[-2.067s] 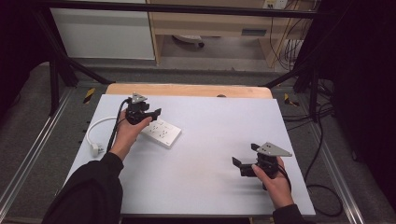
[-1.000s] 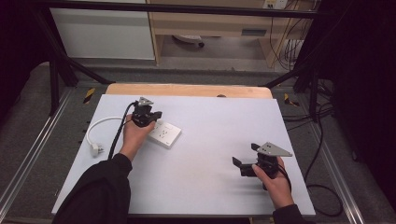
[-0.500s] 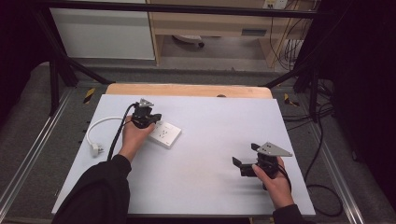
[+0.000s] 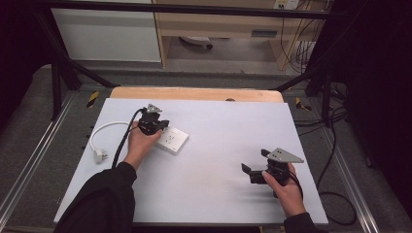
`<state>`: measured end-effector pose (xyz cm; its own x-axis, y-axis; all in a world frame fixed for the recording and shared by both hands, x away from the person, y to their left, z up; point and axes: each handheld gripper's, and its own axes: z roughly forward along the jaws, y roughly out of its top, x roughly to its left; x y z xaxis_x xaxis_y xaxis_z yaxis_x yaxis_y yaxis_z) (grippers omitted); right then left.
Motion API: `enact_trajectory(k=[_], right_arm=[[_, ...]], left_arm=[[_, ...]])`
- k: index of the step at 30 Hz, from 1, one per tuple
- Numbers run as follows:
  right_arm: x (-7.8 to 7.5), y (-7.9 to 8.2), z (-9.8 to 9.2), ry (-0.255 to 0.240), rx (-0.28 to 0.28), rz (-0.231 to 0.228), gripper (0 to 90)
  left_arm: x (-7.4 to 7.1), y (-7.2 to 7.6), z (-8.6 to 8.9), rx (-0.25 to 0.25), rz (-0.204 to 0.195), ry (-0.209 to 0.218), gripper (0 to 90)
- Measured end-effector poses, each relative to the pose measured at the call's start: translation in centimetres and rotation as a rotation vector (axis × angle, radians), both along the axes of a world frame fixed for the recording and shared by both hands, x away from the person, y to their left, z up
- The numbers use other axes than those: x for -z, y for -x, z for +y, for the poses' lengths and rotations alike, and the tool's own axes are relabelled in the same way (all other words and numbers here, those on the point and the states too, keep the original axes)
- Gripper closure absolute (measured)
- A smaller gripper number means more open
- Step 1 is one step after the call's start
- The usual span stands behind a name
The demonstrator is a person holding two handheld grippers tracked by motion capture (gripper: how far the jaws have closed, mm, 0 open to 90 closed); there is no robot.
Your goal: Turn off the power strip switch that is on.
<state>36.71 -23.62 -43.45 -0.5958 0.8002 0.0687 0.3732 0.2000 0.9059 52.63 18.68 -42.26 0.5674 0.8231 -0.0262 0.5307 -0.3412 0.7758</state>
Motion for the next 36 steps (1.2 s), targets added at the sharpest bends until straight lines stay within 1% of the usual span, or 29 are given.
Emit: enact_trajectory(k=[1,4,10,12,15,17,22,31,36], right_arm=[[0.00,0.00,-0.01,0.000,0.000,0.000,2.7],[0.00,0.00,-0.01,-0.001,-0.001,0.000,2.7],[0.01,0.02,0.05,0.002,-0.005,0.003,2.7],[0.01,0.01,0.04,0.002,-0.005,0.003,2.7],[0.02,0.00,0.04,0.002,-0.005,0.003,2.7],[0.02,0.00,0.05,0.003,-0.006,0.004,2.7],[0.03,-0.02,0.05,0.003,-0.006,0.005,2.7],[0.05,-0.02,0.08,0.005,-0.009,0.006,2.7],[0.05,0.00,0.14,0.004,-0.010,0.009,2.7]], left_arm=[[0.01,0.03,-0.01,-0.002,0.007,0.005,90.0],[0.01,0.04,-0.01,-0.001,0.007,0.007,90.0],[0.15,0.08,-0.12,0.004,0.013,-0.002,90.0],[0.31,0.14,-0.19,0.000,0.010,0.005,90.0],[0.59,0.17,-0.16,-0.001,0.016,0.000,90.0],[0.72,0.19,-0.08,-0.004,0.017,0.011,90.0],[0.70,0.20,-0.07,-0.003,0.017,0.006,90.0],[0.77,0.25,-0.06,-0.007,0.014,0.012,89.9],[0.78,0.31,-0.11,-0.007,0.011,0.005,89.8]])
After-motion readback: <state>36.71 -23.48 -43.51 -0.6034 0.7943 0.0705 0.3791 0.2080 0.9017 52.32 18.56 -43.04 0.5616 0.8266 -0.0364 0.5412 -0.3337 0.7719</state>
